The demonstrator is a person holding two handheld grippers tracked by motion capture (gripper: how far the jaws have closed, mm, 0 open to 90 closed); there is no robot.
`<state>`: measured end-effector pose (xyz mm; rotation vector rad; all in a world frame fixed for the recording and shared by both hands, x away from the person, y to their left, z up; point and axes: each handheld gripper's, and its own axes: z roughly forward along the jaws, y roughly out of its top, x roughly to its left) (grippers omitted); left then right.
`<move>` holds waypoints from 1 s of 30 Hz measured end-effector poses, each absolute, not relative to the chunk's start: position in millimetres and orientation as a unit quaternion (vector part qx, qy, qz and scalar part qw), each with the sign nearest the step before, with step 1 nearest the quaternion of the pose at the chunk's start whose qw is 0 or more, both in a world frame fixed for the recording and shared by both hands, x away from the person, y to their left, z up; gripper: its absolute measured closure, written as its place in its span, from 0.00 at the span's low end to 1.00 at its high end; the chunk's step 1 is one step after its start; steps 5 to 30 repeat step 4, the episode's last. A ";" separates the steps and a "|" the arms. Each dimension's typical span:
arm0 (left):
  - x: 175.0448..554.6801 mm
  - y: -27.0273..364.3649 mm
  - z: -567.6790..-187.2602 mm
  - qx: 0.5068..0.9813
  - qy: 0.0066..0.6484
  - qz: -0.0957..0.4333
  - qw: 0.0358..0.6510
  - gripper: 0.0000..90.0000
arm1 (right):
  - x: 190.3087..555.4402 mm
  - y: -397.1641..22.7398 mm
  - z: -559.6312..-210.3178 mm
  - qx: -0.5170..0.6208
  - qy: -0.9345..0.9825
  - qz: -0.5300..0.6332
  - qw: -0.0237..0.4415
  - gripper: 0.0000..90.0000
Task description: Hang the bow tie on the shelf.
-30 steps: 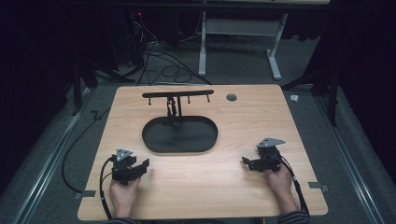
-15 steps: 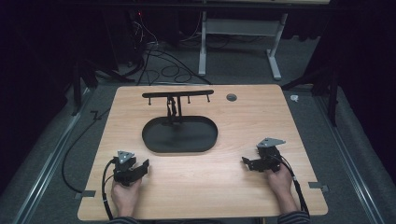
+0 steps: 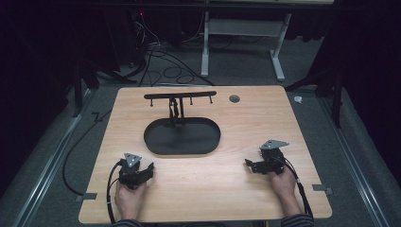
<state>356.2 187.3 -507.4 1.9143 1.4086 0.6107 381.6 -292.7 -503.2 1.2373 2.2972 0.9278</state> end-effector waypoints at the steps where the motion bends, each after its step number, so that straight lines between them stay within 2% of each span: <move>1: 356.2 187.3 -507.5 0.735 0.540 0.233 0.338 0.41 | 381.6 -292.7 -503.2 0.439 0.815 0.329 0.185 0.16; 30: 356.3 187.6 -507.4 0.736 0.539 0.231 0.338 0.40 | 381.5 -292.7 -503.3 0.439 0.815 0.329 0.185 0.16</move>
